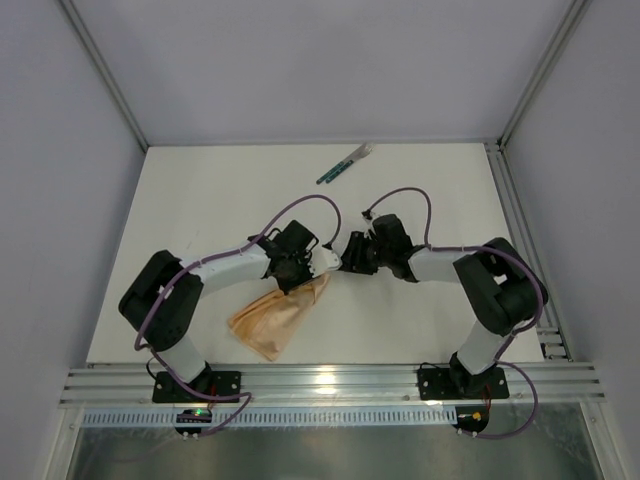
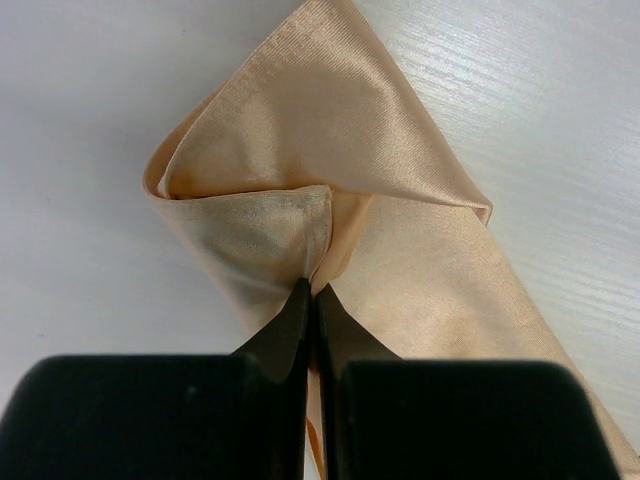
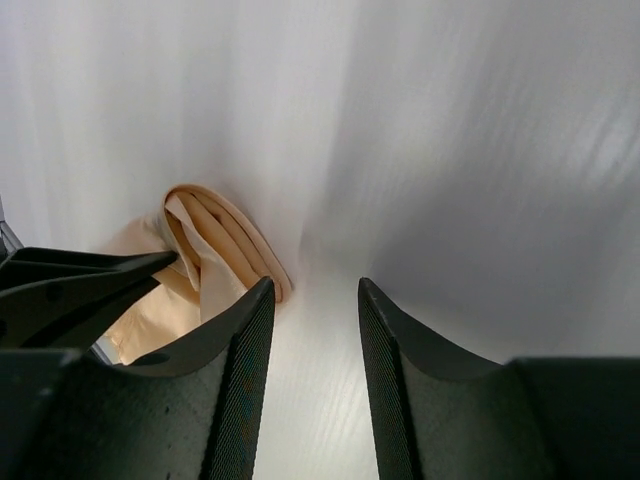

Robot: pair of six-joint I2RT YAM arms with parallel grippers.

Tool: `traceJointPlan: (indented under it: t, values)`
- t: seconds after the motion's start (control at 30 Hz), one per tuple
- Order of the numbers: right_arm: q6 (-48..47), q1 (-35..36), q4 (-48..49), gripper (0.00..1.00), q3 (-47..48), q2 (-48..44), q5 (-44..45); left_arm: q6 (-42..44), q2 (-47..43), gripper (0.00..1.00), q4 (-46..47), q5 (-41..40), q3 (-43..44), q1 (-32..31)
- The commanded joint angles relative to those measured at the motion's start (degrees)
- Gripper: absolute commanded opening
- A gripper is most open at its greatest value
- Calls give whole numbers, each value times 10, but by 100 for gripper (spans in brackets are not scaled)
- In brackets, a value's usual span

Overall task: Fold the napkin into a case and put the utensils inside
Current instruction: Stuff the smaller-rectangle-folded napkin at the center of the board.

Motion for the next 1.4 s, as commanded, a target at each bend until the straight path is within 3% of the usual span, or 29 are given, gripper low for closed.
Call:
traceJointPlan:
  t: [0.0,0.2,0.47,0.97,1.13,1.37]
  values:
    - [39,2,74,43,-54,-67,31,-20,-17,0,16,10,-8,3]
    - [67,83,150,38,-127,-157,123,-27,-15,0,19,17,-12,3]
    - [176,127,370,31,-175,-62,143,-37,-26,0,19,19,-16,3]
    - [174,160,418,32,-163,17,180,-67,-19,2,33,22,-10,3]
    - [191,167,483,26,-162,48,160,-74,-16,2,34,27,-9,3]
    - [173,170,453,18,-174,7,188,-72,-5,2,30,28,-9,3]
